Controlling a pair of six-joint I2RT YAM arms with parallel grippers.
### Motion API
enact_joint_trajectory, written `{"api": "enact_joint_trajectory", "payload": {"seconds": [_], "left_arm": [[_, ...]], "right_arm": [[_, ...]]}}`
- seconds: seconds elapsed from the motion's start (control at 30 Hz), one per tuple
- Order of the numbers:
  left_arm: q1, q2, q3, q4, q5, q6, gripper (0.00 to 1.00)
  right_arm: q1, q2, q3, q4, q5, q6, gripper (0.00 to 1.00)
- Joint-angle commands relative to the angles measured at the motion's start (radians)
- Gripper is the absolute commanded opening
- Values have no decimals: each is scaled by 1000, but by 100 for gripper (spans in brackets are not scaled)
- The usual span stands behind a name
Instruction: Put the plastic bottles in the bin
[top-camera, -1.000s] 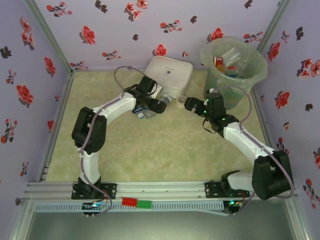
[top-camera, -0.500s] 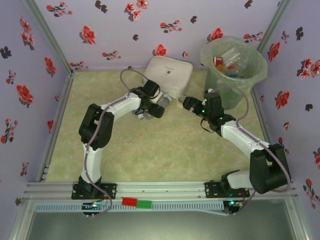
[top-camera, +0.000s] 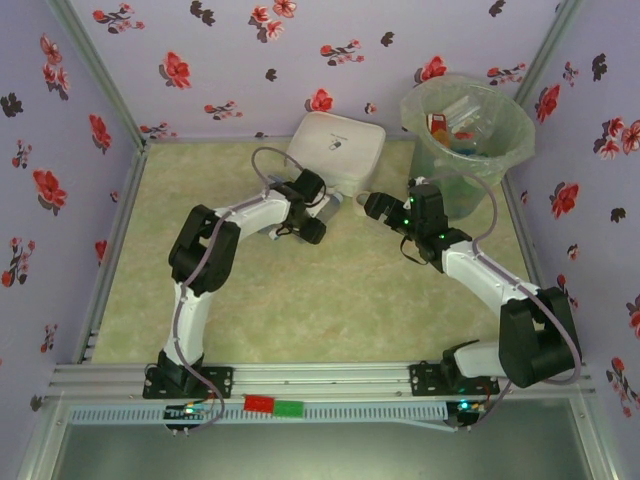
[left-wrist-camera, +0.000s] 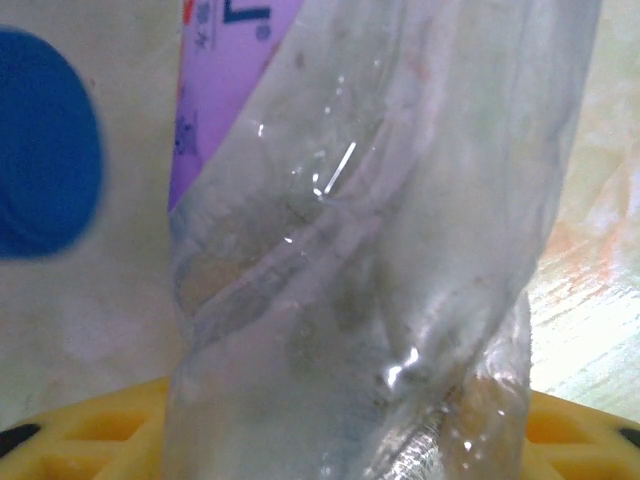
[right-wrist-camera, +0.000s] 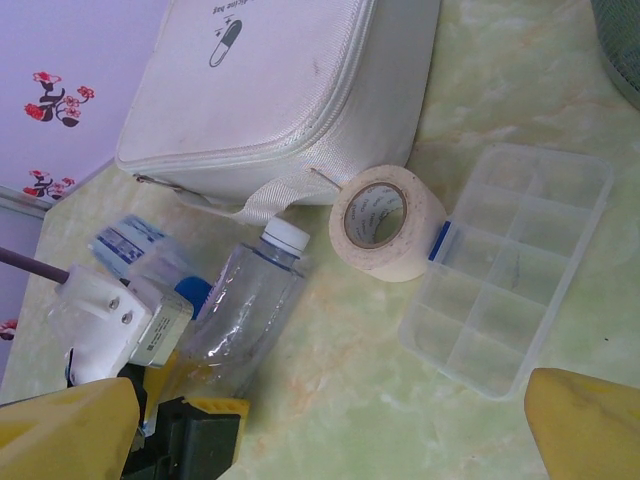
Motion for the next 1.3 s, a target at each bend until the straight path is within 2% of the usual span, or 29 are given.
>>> {"api": "enact_joint_trajectory", "payload": {"seconds": [0.0,0.27,0.4,0.73,1.03,1.2,1.27], "left_arm": [[-10,-10,-2,4,-3,6,53],[-21,-132,-137,121,14,-42,44],[-21,-262,-280,252,79,-106,38],[-22,-566,-603,637,254,-264,38],[-22,-650,-674,695,294,-281,39],[-22,-677,-704,739,311,-285,40],[-21,-686,-711,750,324,-284,40]], "right_arm": [[6,-3,15,18,-11,19,100],[7,1,21,36,-27,40,100],[16,23,25,108,-102,65,100],[110,207,118,409,-366,151,100],[187,300,212,450,-415,148,99],[190,320,215,448,-419,149,81],[190,323,216,445,-416,148,77]]}}
